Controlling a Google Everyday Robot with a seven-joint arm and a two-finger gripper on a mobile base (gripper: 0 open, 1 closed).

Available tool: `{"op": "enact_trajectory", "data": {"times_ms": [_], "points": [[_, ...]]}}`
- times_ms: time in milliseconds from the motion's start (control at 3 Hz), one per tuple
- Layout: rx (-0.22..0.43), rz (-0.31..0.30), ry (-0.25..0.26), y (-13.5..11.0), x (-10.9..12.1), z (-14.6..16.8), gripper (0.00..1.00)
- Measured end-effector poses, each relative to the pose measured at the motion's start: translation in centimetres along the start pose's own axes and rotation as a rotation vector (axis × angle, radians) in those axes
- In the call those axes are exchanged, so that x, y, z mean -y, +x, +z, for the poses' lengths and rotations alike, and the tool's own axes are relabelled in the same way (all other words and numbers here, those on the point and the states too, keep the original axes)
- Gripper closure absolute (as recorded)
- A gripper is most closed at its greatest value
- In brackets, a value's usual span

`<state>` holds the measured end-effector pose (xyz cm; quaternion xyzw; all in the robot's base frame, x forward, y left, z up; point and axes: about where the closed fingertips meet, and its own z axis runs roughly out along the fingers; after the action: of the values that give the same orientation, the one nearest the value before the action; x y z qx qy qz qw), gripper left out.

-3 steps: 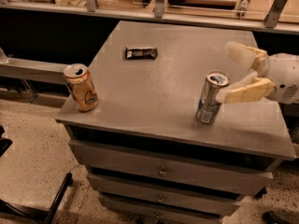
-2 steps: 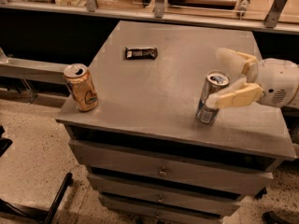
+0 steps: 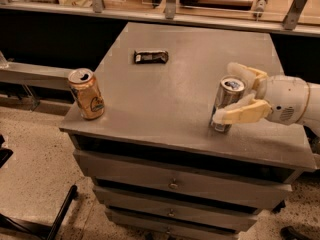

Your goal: Move redbull can near rxbar chocolate

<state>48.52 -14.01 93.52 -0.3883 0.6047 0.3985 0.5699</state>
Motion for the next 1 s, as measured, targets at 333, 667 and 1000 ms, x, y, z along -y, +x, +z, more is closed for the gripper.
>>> {"op": "enact_trajectory", "data": {"times_ms": [333,667,1000], "points": [[-0.031,-0.025,0.042,1.37,0.69,-0.50,0.00],[-0.048,-0.051,0.091,2.36,1.43,-1.25,0.00],[-0.048,-0.053,0.088,2.29,1.36,-1.04,0.18]]}}
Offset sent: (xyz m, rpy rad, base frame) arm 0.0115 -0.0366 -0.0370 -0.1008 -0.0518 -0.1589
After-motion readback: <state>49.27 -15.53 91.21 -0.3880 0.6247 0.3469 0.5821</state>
